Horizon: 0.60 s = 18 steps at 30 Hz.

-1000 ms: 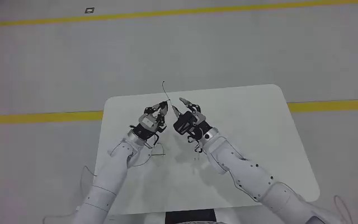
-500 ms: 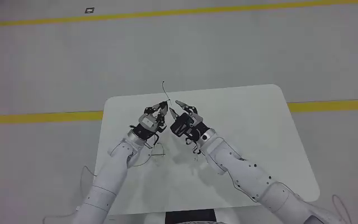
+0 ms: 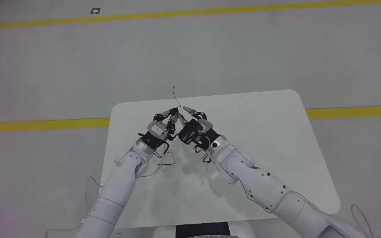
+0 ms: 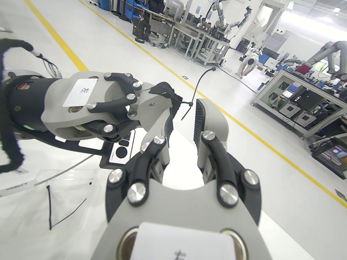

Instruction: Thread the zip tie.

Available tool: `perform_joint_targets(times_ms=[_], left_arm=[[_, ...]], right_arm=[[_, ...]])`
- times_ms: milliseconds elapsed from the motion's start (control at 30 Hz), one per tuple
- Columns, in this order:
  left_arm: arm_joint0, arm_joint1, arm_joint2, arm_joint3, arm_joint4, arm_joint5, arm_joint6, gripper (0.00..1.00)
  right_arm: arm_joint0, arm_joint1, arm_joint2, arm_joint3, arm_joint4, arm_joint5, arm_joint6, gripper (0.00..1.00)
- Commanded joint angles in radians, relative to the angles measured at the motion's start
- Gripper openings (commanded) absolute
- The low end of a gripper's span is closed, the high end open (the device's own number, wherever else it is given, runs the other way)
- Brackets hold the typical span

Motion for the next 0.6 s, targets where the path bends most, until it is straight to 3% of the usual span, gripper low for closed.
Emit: perform_joint_targets(times_ms=[0,133,367,567], left_arm=[[0.000,0.000,0.000,0.000,0.000,0.000,0.000,0.00],[0.000,0.000,0.000,0.000,0.000,0.000,0.000,0.00],[0.000,0.000,0.000,0.000,0.000,0.000,0.000,0.00],[0.000,0.000,0.000,0.000,0.000,0.000,0.000,0.00]], right_arm=[[0.003,-0.002,-0.003,0.002,0.000,0.005,0.001,0.20],[0.009,-0.005,-0.009,0.007,0.000,0.018,0.011,0.18],[0.017,-0.008,-0.015,0.015,0.000,0.032,0.024,0.01],[0.017,-0.007,-0.015,0.018,0.000,0.031,0.032,0.00]])
